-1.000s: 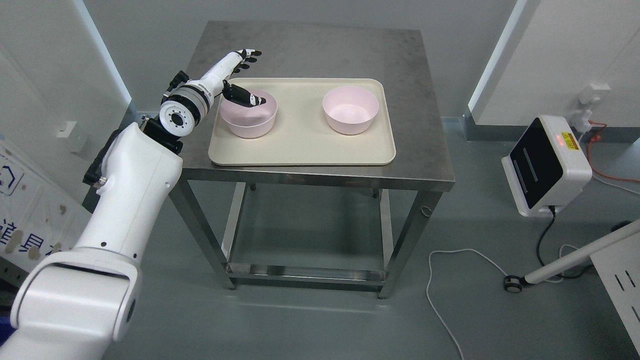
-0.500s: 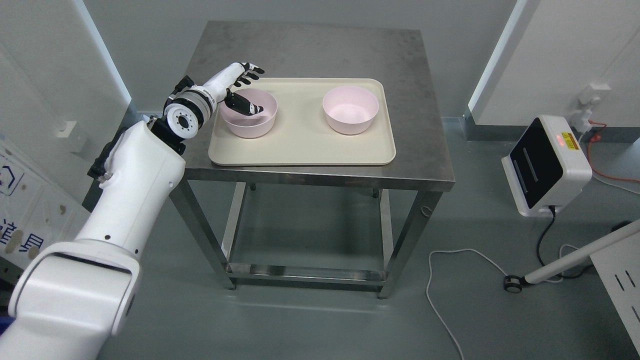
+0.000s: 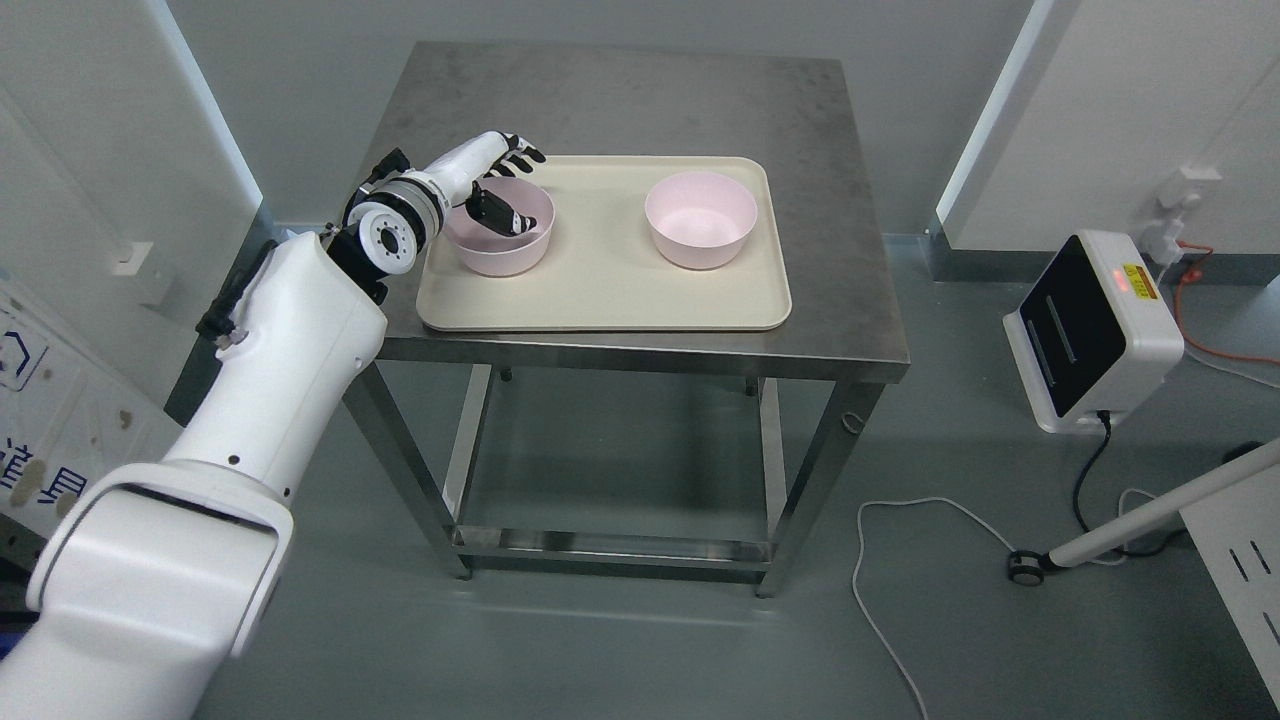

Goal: Stack pink IKEA bowls on left shelf middle
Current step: 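Grip the rim of the nearer pink bowl with the left hand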

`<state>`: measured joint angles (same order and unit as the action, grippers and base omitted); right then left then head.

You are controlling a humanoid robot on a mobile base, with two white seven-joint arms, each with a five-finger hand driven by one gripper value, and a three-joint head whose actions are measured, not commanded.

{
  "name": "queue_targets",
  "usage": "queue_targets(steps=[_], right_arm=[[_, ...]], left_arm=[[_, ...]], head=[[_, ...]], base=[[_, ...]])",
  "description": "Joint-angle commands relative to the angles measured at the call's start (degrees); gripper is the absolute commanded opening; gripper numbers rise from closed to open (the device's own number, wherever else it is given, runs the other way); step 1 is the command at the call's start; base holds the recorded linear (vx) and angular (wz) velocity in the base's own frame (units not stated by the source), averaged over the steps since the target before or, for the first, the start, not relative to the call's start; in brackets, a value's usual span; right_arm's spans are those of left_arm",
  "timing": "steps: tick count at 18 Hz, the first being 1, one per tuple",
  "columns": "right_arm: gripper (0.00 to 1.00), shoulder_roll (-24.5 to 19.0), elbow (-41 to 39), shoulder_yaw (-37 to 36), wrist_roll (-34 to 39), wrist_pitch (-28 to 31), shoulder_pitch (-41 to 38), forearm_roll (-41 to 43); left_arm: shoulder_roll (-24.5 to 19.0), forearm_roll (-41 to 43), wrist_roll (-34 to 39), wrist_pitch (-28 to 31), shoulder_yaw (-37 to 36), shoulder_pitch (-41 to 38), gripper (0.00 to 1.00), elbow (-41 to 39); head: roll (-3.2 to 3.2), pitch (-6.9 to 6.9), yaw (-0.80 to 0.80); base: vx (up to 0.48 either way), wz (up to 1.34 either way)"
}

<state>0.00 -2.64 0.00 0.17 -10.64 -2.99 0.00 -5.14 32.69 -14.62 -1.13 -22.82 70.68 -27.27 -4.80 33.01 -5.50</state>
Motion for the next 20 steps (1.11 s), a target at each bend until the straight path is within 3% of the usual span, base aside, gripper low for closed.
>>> queue_targets(steps=[1,4,8,15,20], right_arm=[[1.0,1.0,0.0,-0.53,0.0,0.01,0.0,-0.44],[1.0,1.0,0.0,-0.62,0.0,0.01,0.0,-0.44],[1.0,1.0,0.0,-0.53,0.0,0.01,0.0,-0.44],[1.0,1.0,0.0,-0.61,0.09,0.01,0.0,-0.44],[1.0,1.0,0.0,-0.53,0.0,0.01,0.0,-0.44]], left_arm=[[0.74,0.97,0.2,-0.27,-3.2,1.56,0.4,3.54],[0.83,0.97,0.2,-0.27,-3.55,1.56,0.31,3.63],[1.53,0.97,0.47,-0.36,-5.92,1.56,0.29,5.56],[1.88,0.88,3.72,-2.12,-0.4,1.48,0.01,5.39],[2.24,0.71,3.28,-2.29,2.16,3.49,0.0,2.32]], head=[[0.0,0.0,0.0],[0.0,0.0,0.0],[0.0,0.0,0.0],[0.0,0.0,0.0],[0.0,0.0,0.0]], base=[[0.0,0.0],[0.0,0.0],[0.0,0.0],[0.0,0.0],[0.0,0.0]])
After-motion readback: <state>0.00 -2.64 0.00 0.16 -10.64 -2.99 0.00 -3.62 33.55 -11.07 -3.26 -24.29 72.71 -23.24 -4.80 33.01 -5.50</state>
